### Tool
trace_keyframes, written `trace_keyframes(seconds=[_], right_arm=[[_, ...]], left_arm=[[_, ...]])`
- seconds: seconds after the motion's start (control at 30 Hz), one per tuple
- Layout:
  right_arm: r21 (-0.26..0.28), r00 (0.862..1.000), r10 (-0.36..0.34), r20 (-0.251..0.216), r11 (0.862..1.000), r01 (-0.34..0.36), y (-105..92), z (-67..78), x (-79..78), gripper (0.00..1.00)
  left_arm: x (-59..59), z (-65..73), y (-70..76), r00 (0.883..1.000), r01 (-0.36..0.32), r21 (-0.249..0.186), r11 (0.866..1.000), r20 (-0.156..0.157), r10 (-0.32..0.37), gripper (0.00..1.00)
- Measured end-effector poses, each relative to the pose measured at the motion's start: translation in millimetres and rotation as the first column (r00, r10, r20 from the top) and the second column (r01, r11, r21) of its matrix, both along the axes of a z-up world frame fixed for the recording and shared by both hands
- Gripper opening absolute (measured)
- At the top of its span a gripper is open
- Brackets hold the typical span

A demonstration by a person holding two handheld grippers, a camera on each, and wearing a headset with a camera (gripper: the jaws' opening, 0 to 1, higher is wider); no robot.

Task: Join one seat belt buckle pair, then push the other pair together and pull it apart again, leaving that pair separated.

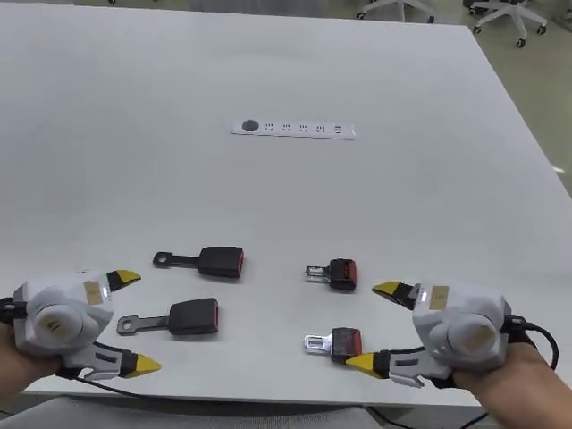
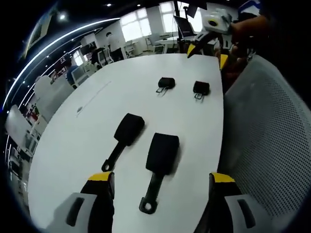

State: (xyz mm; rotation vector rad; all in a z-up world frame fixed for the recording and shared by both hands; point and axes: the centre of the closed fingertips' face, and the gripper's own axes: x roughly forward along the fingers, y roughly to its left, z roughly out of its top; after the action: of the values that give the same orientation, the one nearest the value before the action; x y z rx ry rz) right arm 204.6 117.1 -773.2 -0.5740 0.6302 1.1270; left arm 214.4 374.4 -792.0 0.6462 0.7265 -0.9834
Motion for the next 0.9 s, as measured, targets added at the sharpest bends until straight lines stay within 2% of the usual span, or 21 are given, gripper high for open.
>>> trace_keyframes(seconds=[0.07,0.1,0.13,0.27,0.4,0.5,0.63,0.73,0.8,0.9], right_arm=[[-0.012,1.0,0.017,0.0,1.0,-0.017,1.9,-2.8,-0.1,0.65],[-0.016,1.0,0.022,-0.001,1.0,-0.022,2.3,-3.7,-0.1,0.65],[-0.018,1.0,0.029,-0.007,0.999,-0.029,3.0,-5.1,0.2,0.64],[-0.022,0.998,0.056,-0.015,0.998,-0.056,5.2,-8.8,0.6,0.61],[-0.037,0.993,0.119,-0.021,0.992,-0.12,8.0,-15.0,-1.5,0.58],[-0.047,0.99,0.14,-0.036,0.989,-0.141,8.7,-18.1,-1.9,0.53],[-0.072,0.985,0.163,-0.055,0.983,-0.167,8.5,-26.3,-3.9,0.48],[-0.083,0.981,0.182,-0.066,0.979,-0.187,8.6,-32.9,-6.0,0.44],[-0.098,0.979,0.193,-0.072,0.975,-0.199,7.5,-38.0,-6.3,0.42],[-0.111,0.976,0.203,-0.08,0.971,-0.211,6.6,-43.4,-6.0,0.41]], left_arm=[[1.3,1.6,-6.1,1.0,0.024,-0.013,1.0,0.005,-0.024,0.78],[3.1,4.6,-12.2,0.998,0.059,-0.03,0.998,0.029,-0.059,0.75],[3.3,3.7,-12.8,0.997,0.069,-0.026,0.997,0.03,-0.068,0.72],[6.3,-12.8,-13.1,0.994,0.109,0.009,0.994,0.007,-0.109,0.73],[9.6,-18.1,-18.4,0.991,0.132,0.022,0.991,-0.003,-0.131,0.72],[13.3,-18.8,-22.0,0.99,0.141,0.025,0.99,-0.006,-0.141,0.68],[15.1,-26.3,-21.9,0.985,0.169,0.056,0.984,-0.022,-0.168,0.65],[17.6,-32.6,-19.5,0.984,0.179,0.086,0.98,-0.027,-0.178,0.57],[15.4,-39.4,-17.4,0.984,0.173,0.086,0.981,-0.065,-0.168,0.54],[16.7,-43.8,-17.7,0.982,0.178,0.092,0.98,-0.074,-0.171,0.51]])
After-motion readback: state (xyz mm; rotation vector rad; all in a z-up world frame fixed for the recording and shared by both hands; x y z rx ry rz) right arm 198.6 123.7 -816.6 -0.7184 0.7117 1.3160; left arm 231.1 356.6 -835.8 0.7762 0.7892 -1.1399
